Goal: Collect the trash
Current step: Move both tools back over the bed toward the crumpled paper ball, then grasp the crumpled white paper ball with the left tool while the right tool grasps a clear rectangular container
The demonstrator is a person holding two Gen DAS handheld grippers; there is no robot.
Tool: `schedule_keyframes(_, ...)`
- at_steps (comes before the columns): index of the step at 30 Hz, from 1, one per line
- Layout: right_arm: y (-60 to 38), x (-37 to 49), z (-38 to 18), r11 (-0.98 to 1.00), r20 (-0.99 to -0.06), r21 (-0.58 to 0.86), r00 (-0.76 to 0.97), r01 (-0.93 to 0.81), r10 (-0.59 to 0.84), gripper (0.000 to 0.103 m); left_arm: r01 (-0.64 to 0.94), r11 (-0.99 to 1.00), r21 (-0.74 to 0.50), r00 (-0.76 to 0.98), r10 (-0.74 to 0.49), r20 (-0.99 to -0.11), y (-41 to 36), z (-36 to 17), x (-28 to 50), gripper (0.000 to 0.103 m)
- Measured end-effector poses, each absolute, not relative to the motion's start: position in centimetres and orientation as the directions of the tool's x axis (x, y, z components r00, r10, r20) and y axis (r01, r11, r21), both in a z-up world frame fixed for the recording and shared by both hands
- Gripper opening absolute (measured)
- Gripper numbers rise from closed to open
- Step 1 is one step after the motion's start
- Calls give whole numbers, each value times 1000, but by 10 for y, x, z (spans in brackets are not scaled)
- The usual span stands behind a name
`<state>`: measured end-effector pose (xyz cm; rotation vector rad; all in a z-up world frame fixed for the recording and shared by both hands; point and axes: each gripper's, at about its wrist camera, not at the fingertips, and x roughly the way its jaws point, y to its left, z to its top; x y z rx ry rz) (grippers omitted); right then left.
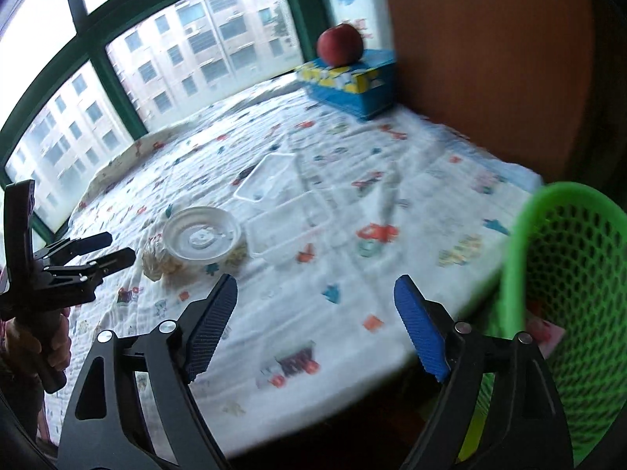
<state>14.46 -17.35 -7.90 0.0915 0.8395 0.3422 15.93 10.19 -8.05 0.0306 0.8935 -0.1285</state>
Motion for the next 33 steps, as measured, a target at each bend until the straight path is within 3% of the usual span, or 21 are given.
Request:
schedule_keyframes(12, -125, 197, -103, 930, -776, 306, 513, -205, 368, 83, 179, 983, -50, 587, -147, -796, 109, -108, 176, 83)
schedule_keyframes(22, -109, 244, -125, 942, -844, 335, 435, -25, 312, 83, 200, 976, -89, 582, -191, -790, 116, -116, 183, 83)
schedule_keyframes(31, -103, 265, -140, 969, -892, 236, 410, 68, 189, 80, 222, 971, -91, 569, -205, -796, 114, -123, 190, 83)
schedule_keyframes(33, -103, 263, -138, 974, -891, 219, 420, 63, 173, 75, 224, 971, -87, 566, -203, -799, 113, -125, 192, 76)
